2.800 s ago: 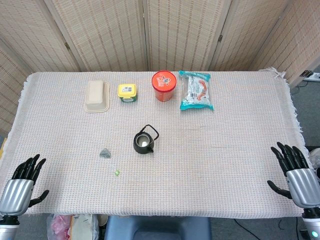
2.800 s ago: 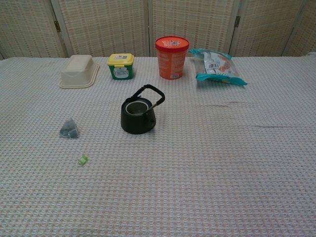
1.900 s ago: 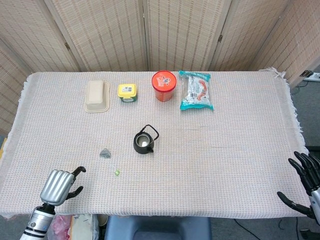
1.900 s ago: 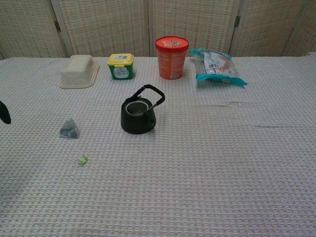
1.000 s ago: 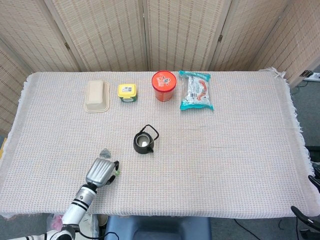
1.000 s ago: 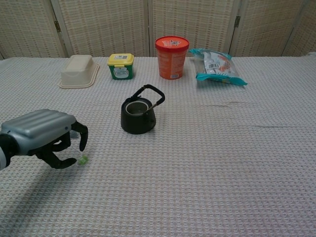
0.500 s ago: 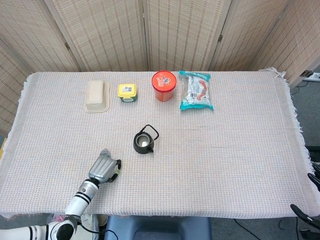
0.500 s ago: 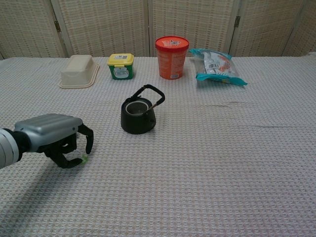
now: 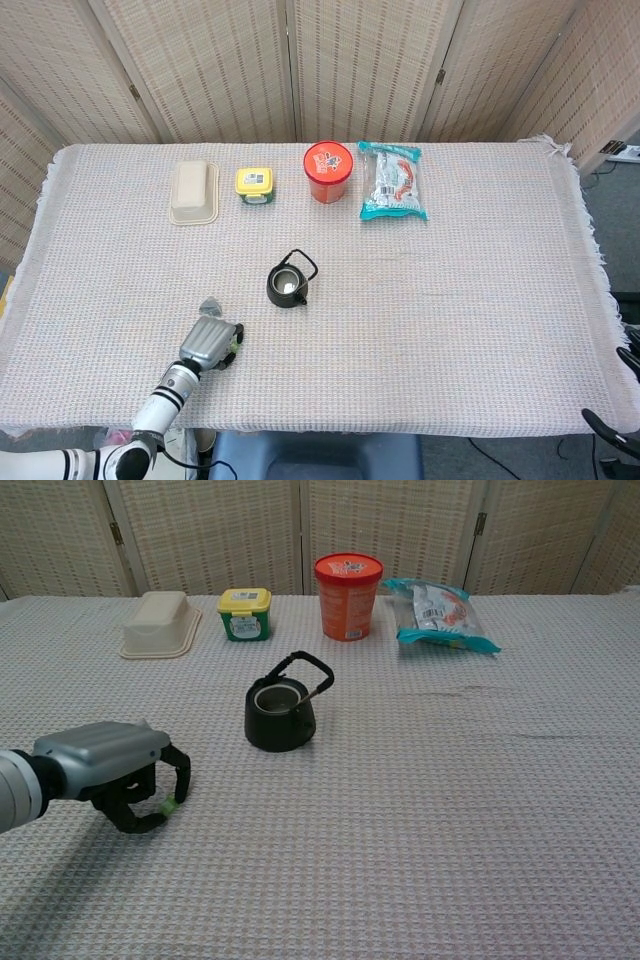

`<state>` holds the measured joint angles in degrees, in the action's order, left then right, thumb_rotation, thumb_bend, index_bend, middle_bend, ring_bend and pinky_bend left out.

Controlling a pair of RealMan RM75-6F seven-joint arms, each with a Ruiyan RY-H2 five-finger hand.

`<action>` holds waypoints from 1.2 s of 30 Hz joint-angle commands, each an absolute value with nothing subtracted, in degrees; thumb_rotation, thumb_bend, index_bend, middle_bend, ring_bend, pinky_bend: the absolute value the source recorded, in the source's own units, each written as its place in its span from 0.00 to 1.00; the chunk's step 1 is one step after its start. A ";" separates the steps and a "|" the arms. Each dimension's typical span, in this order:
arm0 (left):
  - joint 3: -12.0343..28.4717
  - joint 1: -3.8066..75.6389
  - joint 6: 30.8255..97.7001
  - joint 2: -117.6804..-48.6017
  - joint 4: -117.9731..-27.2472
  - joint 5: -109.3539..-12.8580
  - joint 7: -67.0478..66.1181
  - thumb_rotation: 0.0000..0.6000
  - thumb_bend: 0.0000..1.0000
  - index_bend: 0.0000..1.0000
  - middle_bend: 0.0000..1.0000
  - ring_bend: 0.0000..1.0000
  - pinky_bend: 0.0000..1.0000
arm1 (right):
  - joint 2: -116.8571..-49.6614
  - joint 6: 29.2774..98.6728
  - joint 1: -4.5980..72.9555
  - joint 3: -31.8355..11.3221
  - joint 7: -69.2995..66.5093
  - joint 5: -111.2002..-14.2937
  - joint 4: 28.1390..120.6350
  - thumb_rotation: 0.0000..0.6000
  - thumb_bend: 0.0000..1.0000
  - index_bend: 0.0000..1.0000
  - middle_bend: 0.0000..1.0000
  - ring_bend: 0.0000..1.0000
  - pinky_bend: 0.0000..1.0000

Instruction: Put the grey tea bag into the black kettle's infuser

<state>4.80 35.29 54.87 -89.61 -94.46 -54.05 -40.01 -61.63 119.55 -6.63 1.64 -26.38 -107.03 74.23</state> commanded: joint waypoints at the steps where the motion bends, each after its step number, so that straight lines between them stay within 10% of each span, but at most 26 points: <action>1: 4.50 35.56 55.07 -89.96 -93.90 -54.13 -39.46 1.00 0.40 0.45 1.00 1.00 1.00 | -61.66 119.61 -6.66 1.61 -26.49 -106.98 74.14 1.00 0.10 0.00 0.00 0.00 0.00; 36: 2.59 35.99 56.21 -90.88 -88.29 -60.34 -28.32 1.00 0.40 0.45 1.00 1.00 1.00 | -61.22 117.94 -6.36 1.69 -24.44 -107.07 75.76 1.00 0.10 0.00 0.00 0.00 0.00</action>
